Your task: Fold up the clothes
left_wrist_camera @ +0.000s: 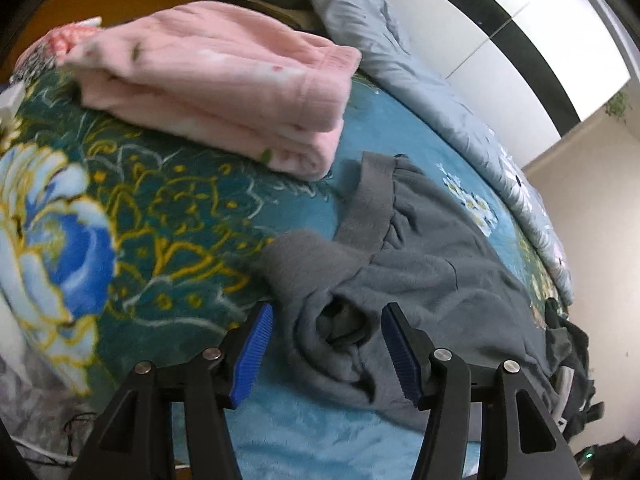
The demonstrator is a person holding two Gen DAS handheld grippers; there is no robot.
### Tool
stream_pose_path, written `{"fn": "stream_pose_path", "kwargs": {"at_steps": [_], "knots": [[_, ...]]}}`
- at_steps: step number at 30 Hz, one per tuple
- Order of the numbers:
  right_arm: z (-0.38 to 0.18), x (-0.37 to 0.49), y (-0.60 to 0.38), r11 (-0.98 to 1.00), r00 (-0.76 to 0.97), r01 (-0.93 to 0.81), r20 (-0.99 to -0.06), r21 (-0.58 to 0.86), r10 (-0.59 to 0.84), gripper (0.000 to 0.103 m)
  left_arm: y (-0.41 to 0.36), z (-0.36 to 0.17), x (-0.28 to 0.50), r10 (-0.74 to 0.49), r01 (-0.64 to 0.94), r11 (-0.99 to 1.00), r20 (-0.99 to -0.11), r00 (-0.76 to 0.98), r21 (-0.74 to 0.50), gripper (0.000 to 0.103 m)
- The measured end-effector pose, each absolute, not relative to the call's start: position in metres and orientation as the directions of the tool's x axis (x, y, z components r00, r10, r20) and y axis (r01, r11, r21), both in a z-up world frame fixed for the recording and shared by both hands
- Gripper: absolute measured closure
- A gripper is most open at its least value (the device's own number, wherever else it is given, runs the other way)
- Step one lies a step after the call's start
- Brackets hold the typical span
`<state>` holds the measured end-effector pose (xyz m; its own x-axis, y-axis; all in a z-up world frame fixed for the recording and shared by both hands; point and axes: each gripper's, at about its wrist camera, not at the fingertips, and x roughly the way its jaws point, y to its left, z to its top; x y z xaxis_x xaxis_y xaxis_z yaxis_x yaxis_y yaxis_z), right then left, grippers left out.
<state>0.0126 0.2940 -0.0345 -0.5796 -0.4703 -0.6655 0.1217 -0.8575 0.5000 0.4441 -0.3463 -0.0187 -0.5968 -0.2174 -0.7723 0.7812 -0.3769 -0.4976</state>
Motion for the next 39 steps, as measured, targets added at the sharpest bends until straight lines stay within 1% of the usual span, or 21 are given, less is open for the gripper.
{"fn": "stream_pose_path", "kwargs": {"at_steps": [5, 6, 8, 10, 13, 14, 16, 23, 28, 29, 30, 32, 33, 34, 35, 36, 39], "knots": [[-0.056, 0.011, 0.294, -0.804, -0.537, 0.099, -0.649, 0.587, -0.539, 0.078, -0.339, -0.032, 0.449, -0.175, 0.791, -0.322, -0.788, -0.59, -0.52, 0.042], [-0.059, 0.009, 0.29, -0.791, -0.528, 0.104, -0.641, 0.602, -0.557, 0.076, -0.338, -0.038, 0.449, -0.16, 0.8, -0.297, -0.799, -0.58, -0.521, 0.042], [-0.066, 0.005, 0.28, -0.769, -0.505, 0.102, -0.633, 0.631, -0.586, 0.074, -0.335, -0.043, 0.452, -0.142, 0.799, -0.272, -0.798, -0.585, -0.537, 0.042], [-0.073, 0.0, 0.269, -0.747, -0.48, 0.093, -0.627, 0.659, -0.613, 0.074, -0.331, -0.048, 0.453, -0.116, 0.787, -0.264, -0.791, -0.6, -0.558, 0.042], [-0.079, -0.001, 0.253, -0.732, -0.456, 0.111, -0.62, 0.672, -0.639, 0.073, -0.329, -0.054, 0.451, -0.094, 0.774, -0.244, -0.781, -0.618, -0.584, 0.042], [-0.079, -0.001, 0.25, -0.734, -0.459, 0.111, -0.62, 0.67, -0.636, 0.07, -0.328, -0.056, 0.45, -0.088, 0.771, -0.235, -0.777, -0.623, -0.592, 0.042], [-0.079, 0.0, 0.246, -0.734, -0.464, 0.109, -0.619, 0.67, -0.634, 0.07, -0.329, -0.056, 0.45, -0.09, 0.763, -0.233, -0.767, -0.635, -0.604, 0.042], [-0.087, 0.015, 0.247, -0.66, -0.417, 0.092, -0.573, 0.746, -0.706, 0.07, -0.339, -0.059, 0.451, -0.104, 0.731, -0.205, -0.728, -0.678, -0.651, 0.042], [-0.091, 0.018, 0.235, -0.63, -0.421, 0.08, -0.547, 0.772, -0.724, 0.071, -0.339, -0.058, 0.442, -0.134, 0.747, -0.252, -0.742, -0.657, -0.615, 0.044], [-0.092, 0.019, 0.233, -0.624, -0.428, 0.077, -0.539, 0.778, -0.725, 0.071, -0.34, -0.058, 0.441, -0.138, 0.746, -0.256, -0.741, -0.657, -0.614, 0.047], [-0.092, 0.019, 0.233, -0.615, -0.443, 0.067, -0.529, 0.786, -0.724, 0.079, -0.341, -0.057, 0.442, -0.138, 0.742, -0.252, -0.735, -0.663, -0.622, 0.052], [-0.094, 0.018, 0.232, -0.601, -0.462, 0.044, -0.517, 0.798, -0.721, 0.097, -0.345, -0.057, 0.443, -0.139, 0.725, -0.238, -0.716, -0.684, -0.646, 0.069], [-0.094, 0.017, 0.231, -0.599, -0.463, 0.034, -0.518, 0.8, -0.719, 0.097, -0.345, -0.057, 0.445, -0.142, 0.718, -0.235, -0.707, -0.692, -0.655, 0.076], [-0.094, 0.015, 0.231, -0.599, -0.463, 0.028, -0.52, 0.8, -0.718, 0.097, -0.345, -0.054, 0.445, -0.144, 0.709, -0.239, -0.698, -0.702, -0.664, 0.085], [-0.089, 0.013, 0.228, -0.606, -0.461, 0.035, -0.525, 0.795, -0.716, 0.098, -0.344, -0.052, 0.445, -0.146, 0.7, -0.244, -0.688, -0.711, -0.671, 0.088], [-0.084, 0.01, 0.226, -0.609, -0.462, 0.045, -0.524, 0.792, -0.715, 0.098, -0.343, -0.049, 0.445, -0.147, 0.691, -0.248, -0.678, -0.72, -0.679, 0.089], [-0.054, 0.007, 0.233, -0.574, -0.501, 0.1, -0.457, 0.813, -0.735, 0.099, -0.339, -0.029, 0.449, -0.113, 0.623, -0.282, -0.62, -0.777, -0.73, 0.09]]}}
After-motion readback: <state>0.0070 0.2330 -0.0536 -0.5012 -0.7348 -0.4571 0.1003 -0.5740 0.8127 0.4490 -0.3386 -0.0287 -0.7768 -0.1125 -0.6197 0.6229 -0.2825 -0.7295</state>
